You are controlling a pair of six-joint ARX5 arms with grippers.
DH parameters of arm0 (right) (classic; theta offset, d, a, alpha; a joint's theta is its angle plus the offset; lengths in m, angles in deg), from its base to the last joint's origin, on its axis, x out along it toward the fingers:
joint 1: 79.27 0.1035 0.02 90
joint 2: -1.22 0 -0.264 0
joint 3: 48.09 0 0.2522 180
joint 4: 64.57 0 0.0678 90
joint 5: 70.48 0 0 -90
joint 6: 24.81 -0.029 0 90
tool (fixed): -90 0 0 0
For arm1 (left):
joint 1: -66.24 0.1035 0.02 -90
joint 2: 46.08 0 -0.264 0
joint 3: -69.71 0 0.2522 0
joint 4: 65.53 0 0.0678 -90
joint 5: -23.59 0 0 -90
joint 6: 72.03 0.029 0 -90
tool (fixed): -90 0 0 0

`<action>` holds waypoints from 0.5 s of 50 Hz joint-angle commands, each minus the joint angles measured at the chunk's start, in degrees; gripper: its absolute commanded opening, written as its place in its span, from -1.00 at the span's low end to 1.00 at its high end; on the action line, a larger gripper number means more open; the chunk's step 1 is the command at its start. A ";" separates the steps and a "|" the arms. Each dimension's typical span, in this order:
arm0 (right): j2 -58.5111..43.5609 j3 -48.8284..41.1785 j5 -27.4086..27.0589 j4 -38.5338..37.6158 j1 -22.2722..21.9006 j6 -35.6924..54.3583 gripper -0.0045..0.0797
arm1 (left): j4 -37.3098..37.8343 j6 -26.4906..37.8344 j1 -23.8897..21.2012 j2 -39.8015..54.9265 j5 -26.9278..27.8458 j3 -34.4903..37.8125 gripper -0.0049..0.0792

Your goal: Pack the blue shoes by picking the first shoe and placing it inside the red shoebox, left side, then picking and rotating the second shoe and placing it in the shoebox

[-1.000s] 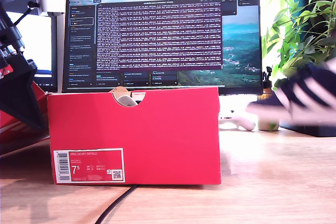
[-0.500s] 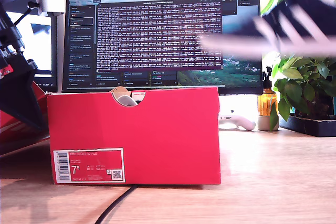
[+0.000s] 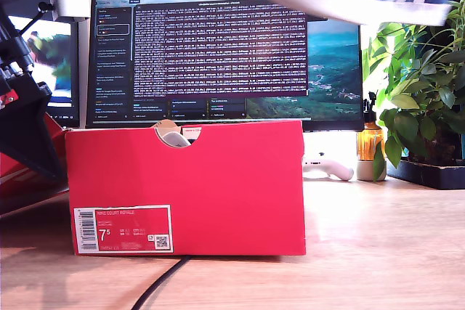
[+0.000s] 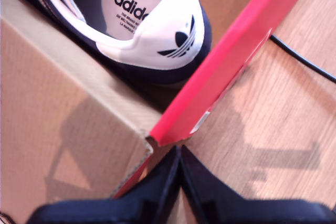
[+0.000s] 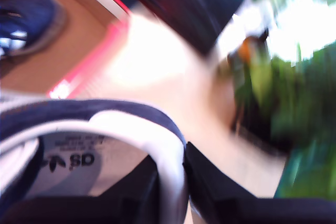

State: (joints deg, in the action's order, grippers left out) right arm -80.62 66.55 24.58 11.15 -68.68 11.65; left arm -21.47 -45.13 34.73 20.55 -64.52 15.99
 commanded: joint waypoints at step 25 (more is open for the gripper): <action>-2.58 1.11 6.60 -16.72 13.75 19.56 -0.92 | -0.31 0.11 -0.15 0.57 0.28 0.17 -0.92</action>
State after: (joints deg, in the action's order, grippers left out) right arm -82.24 66.55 30.13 -3.15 -56.92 31.57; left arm -21.47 -45.13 34.73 20.55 -64.50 15.99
